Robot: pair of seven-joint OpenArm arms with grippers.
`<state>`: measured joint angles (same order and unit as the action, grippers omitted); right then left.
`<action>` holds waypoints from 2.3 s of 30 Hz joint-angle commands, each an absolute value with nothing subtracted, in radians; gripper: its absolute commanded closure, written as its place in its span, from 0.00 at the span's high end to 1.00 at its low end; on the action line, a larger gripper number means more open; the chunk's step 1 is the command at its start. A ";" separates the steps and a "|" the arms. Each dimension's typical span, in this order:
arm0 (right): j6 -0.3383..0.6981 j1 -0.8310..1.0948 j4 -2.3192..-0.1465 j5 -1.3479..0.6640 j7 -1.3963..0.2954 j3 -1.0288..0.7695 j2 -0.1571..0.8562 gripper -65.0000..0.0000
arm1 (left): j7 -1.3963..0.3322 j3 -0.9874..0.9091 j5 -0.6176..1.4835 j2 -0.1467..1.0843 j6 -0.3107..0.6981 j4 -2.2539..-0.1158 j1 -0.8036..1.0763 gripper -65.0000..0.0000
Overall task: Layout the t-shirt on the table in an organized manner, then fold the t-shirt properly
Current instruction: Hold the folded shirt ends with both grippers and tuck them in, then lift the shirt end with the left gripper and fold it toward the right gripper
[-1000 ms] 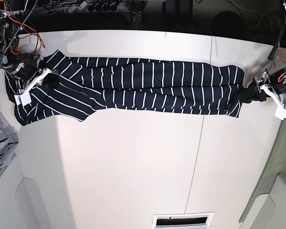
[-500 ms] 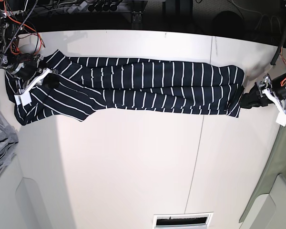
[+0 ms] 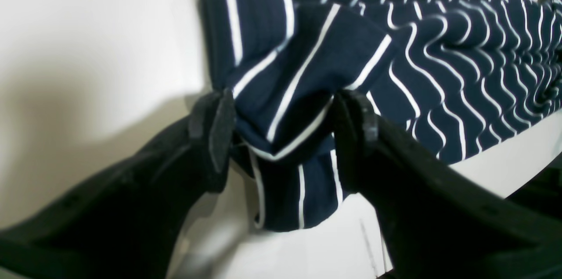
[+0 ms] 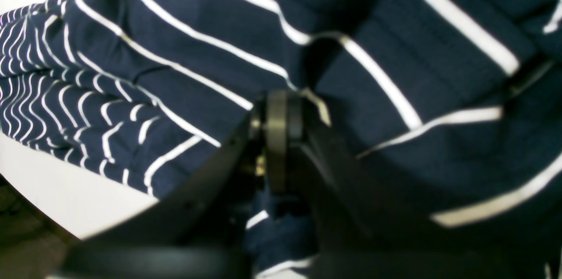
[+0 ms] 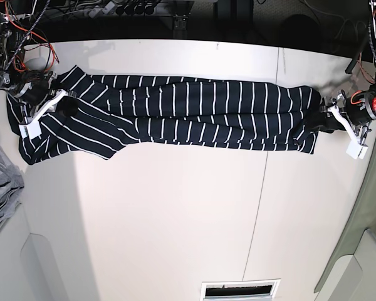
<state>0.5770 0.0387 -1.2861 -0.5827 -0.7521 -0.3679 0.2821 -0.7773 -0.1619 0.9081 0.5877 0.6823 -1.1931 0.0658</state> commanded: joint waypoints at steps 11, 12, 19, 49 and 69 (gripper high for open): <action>0.579 0.028 -1.297 -0.595 -0.740 -0.371 0.296 0.00 | -0.748 -0.106 0.824 0.609 0.698 -1.210 0.054 0.58; 0.579 0.028 -1.297 -0.595 -0.741 -0.371 0.296 0.00 | -0.744 -0.084 0.820 0.609 0.698 -1.210 0.053 0.58; 0.579 0.028 -1.297 -0.595 -0.741 -0.371 0.296 0.00 | -0.672 -0.014 0.728 0.609 0.636 -1.210 0.053 0.58; 0.579 0.028 -1.297 -0.603 -0.744 -0.371 0.296 0.00 | -0.717 -0.047 0.865 0.580 0.698 -1.365 0.057 0.00; 0.579 0.027 -1.297 -0.595 -0.744 -0.371 0.297 0.00 | -0.817 0.321 0.780 0.333 0.635 -1.778 0.047 0.00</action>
